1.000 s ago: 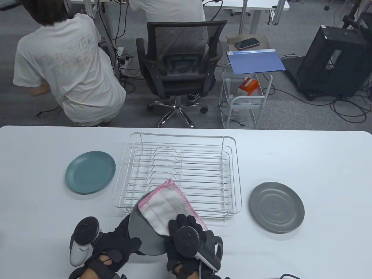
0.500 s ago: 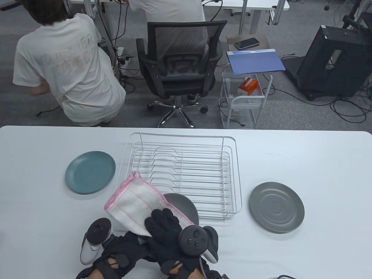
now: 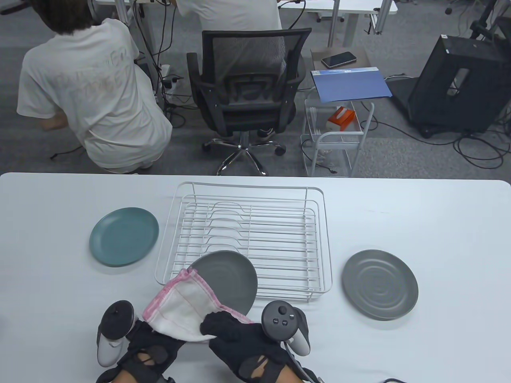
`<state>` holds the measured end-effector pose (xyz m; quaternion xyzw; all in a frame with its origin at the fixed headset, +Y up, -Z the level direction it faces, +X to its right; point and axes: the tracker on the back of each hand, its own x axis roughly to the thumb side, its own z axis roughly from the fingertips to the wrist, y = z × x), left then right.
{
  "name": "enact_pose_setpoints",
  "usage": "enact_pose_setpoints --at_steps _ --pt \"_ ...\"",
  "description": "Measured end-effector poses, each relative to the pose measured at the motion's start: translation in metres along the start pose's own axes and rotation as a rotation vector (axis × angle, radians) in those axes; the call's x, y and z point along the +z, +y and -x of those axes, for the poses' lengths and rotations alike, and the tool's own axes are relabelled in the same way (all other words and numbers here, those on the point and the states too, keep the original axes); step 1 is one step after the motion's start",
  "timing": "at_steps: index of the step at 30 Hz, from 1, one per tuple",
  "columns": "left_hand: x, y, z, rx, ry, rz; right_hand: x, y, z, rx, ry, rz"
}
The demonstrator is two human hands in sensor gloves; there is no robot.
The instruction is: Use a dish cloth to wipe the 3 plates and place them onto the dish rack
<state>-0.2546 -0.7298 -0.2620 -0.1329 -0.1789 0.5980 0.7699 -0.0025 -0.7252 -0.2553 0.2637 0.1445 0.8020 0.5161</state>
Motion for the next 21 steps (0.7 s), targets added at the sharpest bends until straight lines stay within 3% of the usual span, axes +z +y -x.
enact_pose_setpoints --at_steps 5,12,18,21 --pt "0.001 0.002 0.003 -0.007 0.023 -0.029 0.004 -0.006 0.008 0.091 0.150 0.061" --pt "-0.001 -0.005 0.002 -0.036 0.015 0.028 0.012 -0.011 0.009 0.156 0.236 0.225" --pt "-0.006 -0.017 0.002 -0.040 0.003 0.141 0.017 -0.017 0.004 0.175 0.174 0.422" --pt "-0.009 -0.027 0.002 -0.054 0.006 0.218 0.018 -0.018 -0.001 0.164 0.089 0.460"
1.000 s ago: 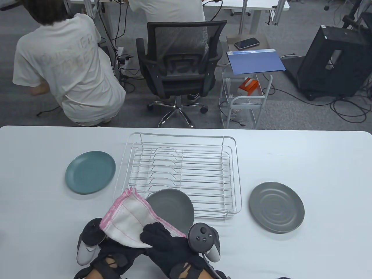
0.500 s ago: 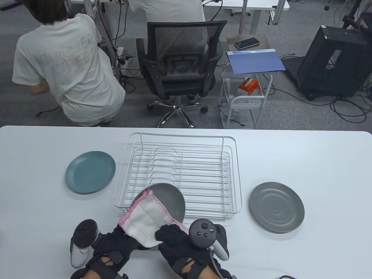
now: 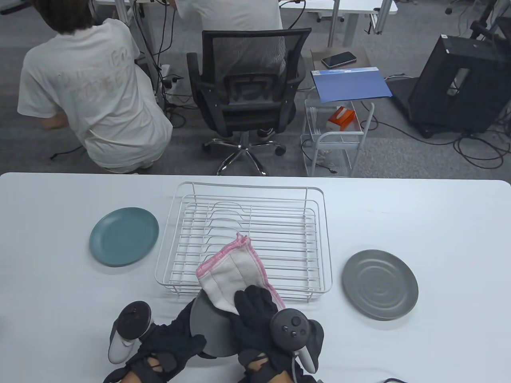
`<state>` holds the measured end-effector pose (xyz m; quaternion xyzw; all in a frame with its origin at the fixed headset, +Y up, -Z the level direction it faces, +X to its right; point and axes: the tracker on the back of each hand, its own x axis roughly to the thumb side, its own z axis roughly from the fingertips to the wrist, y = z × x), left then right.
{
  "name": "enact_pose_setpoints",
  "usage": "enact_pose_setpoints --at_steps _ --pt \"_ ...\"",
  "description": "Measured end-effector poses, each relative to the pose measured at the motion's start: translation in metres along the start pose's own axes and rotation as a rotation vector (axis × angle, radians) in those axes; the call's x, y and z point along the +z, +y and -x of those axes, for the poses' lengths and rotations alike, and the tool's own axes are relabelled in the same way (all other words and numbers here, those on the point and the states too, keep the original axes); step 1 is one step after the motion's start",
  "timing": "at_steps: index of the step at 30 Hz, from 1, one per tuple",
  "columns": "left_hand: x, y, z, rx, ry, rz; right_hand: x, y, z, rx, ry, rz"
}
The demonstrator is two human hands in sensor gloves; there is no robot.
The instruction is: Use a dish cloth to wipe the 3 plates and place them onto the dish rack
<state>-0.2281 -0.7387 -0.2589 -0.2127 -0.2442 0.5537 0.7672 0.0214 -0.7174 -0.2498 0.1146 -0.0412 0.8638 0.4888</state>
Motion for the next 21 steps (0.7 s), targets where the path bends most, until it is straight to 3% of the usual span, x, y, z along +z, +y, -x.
enact_pose_setpoints --at_steps 4,11,16,21 --pt "-0.004 -0.008 0.003 0.013 0.010 0.050 0.000 0.007 -0.005 -0.094 -0.090 -0.034" --pt "-0.003 -0.005 0.003 -0.015 0.018 -0.001 0.001 0.030 -0.014 -0.267 -0.204 -0.259" --pt "0.005 0.008 0.002 -0.007 0.007 -0.117 0.002 0.045 -0.011 -0.434 -0.127 -0.444" --pt "0.010 0.016 -0.001 -0.007 -0.020 -0.185 -0.002 0.037 -0.004 -0.407 -0.057 -0.459"
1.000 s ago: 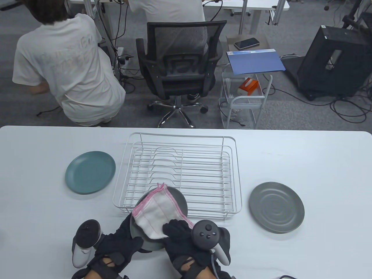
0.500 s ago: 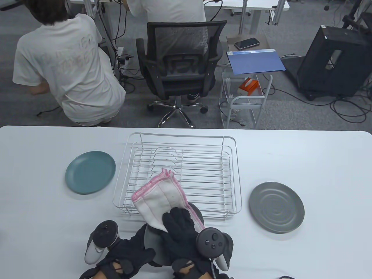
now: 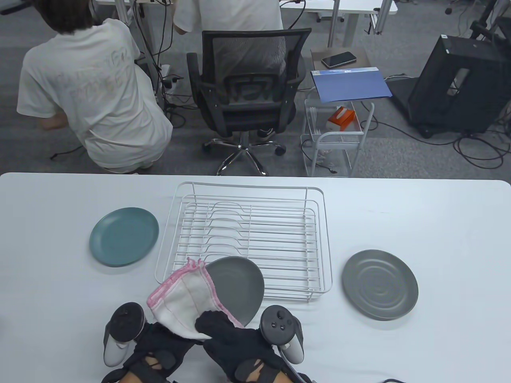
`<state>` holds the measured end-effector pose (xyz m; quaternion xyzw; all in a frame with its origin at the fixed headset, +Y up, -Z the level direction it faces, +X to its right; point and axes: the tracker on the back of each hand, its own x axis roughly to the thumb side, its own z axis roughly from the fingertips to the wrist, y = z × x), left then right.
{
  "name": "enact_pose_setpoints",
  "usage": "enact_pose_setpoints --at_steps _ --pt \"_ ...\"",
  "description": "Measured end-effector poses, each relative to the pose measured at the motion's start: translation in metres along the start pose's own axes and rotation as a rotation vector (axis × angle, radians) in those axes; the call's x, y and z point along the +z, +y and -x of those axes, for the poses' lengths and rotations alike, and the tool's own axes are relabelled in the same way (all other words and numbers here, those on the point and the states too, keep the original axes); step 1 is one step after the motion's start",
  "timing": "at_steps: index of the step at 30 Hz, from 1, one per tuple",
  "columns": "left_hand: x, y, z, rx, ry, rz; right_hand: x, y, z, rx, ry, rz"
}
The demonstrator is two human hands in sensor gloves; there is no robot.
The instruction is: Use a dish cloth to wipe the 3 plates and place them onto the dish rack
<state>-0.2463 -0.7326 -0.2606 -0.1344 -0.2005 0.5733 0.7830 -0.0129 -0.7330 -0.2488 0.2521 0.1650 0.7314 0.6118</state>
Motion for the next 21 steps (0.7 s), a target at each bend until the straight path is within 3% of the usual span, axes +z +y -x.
enact_pose_setpoints --at_steps 10,16,21 --pt "0.003 0.007 -0.001 -0.021 -0.008 -0.042 0.009 -0.022 0.005 0.186 0.189 0.187" --pt "0.000 0.000 -0.003 -0.064 -0.010 0.021 0.016 -0.029 0.003 0.249 0.223 0.338" --pt "-0.006 -0.015 -0.001 -0.044 0.005 0.134 0.022 -0.038 -0.004 0.290 0.154 0.476"
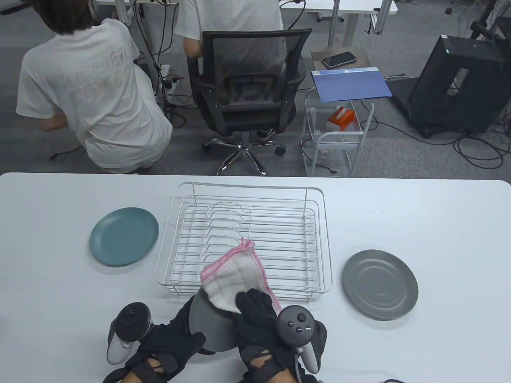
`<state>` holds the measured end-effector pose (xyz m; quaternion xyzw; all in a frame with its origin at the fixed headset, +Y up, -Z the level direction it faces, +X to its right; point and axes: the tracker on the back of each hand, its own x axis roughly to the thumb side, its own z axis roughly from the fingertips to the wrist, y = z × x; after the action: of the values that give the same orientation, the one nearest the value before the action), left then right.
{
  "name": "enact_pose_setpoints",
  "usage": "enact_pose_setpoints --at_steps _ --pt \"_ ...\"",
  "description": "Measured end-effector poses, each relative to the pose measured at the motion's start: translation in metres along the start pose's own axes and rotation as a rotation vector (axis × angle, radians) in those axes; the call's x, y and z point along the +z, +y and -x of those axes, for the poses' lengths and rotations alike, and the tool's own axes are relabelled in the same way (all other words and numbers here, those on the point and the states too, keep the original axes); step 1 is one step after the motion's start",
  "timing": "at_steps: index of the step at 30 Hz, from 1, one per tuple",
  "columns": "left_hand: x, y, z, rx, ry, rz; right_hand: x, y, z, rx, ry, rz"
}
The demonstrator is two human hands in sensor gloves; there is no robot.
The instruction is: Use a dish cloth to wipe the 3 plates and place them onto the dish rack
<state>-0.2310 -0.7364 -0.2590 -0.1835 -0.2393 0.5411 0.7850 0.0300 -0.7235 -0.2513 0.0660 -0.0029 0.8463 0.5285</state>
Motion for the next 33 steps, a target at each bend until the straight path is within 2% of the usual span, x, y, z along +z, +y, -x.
enact_pose_setpoints --at_steps 3,7,11,16,19,22,25,29,33 --pt "-0.004 -0.007 0.000 -0.018 0.006 0.057 0.001 -0.002 -0.003 -0.010 -0.040 0.038" --pt "-0.005 -0.010 0.000 -0.036 0.010 0.079 -0.001 0.002 -0.006 -0.057 -0.130 0.009" --pt "-0.007 -0.014 0.002 -0.026 0.019 0.104 0.000 0.014 -0.014 -0.161 -0.237 -0.082" --pt "-0.007 -0.012 0.004 0.023 0.025 0.080 0.002 0.032 -0.022 -0.241 -0.327 -0.247" --pt "-0.004 -0.006 0.004 0.038 0.021 0.030 0.004 0.044 -0.022 -0.362 -0.281 -0.393" --pt "0.000 0.003 0.004 0.054 0.012 -0.030 0.004 0.051 -0.018 -0.459 -0.201 -0.433" --pt "0.005 0.013 0.002 0.069 -0.009 -0.093 0.003 0.053 -0.015 -0.452 -0.171 -0.511" --pt "0.010 0.021 0.001 0.068 -0.030 -0.151 0.001 0.049 -0.013 -0.402 -0.138 -0.484" --pt "0.012 0.024 -0.001 0.058 -0.037 -0.167 -0.003 0.037 -0.010 -0.193 -0.117 -0.457"
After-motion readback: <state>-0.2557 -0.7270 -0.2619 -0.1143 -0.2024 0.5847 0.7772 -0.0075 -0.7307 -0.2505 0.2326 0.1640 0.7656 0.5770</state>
